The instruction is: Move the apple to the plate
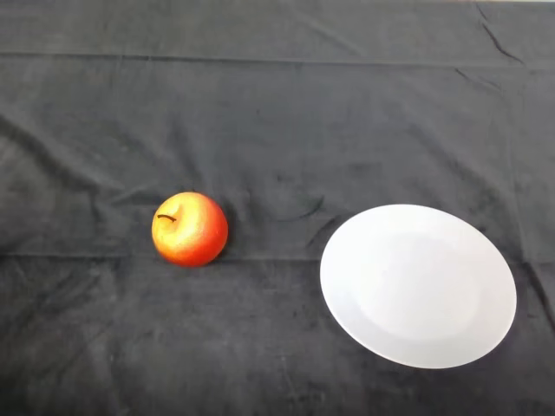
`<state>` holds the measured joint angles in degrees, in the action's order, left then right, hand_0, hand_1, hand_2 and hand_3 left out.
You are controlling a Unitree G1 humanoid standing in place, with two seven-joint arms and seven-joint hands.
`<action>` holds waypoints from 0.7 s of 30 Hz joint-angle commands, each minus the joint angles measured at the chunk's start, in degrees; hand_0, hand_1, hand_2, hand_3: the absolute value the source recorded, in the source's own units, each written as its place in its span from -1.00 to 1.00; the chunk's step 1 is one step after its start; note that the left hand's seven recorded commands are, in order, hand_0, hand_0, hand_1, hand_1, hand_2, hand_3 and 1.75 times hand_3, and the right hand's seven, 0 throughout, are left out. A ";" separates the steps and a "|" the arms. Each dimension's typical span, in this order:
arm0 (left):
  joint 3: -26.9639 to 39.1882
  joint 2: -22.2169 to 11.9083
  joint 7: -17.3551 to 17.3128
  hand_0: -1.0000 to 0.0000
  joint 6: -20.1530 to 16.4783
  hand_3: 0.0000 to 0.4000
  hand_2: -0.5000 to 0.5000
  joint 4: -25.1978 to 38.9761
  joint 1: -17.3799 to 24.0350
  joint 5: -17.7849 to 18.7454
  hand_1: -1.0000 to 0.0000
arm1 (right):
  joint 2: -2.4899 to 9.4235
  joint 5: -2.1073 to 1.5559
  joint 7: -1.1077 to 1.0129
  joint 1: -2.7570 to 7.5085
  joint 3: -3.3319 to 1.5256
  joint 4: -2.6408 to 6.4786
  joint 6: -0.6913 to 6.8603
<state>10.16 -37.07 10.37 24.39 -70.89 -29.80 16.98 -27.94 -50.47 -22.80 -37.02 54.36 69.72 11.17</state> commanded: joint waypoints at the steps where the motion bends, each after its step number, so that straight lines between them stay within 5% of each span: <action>1: -0.02 0.46 0.09 1.00 -0.49 -1.00 0.00 2.94 -0.72 -1.29 1.00 | -0.96 -1.01 0.03 -0.71 0.15 -0.33 -0.45; 21: -5.75 5.25 -3.75 1.00 1.47 -1.00 0.00 4.99 -2.47 -9.33 1.00 | -0.90 -1.01 0.09 -0.66 0.12 -0.48 -0.44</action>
<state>5.05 -31.94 6.76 24.80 -67.79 -30.17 8.47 -27.94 -50.47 -22.80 -37.02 54.36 69.72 11.17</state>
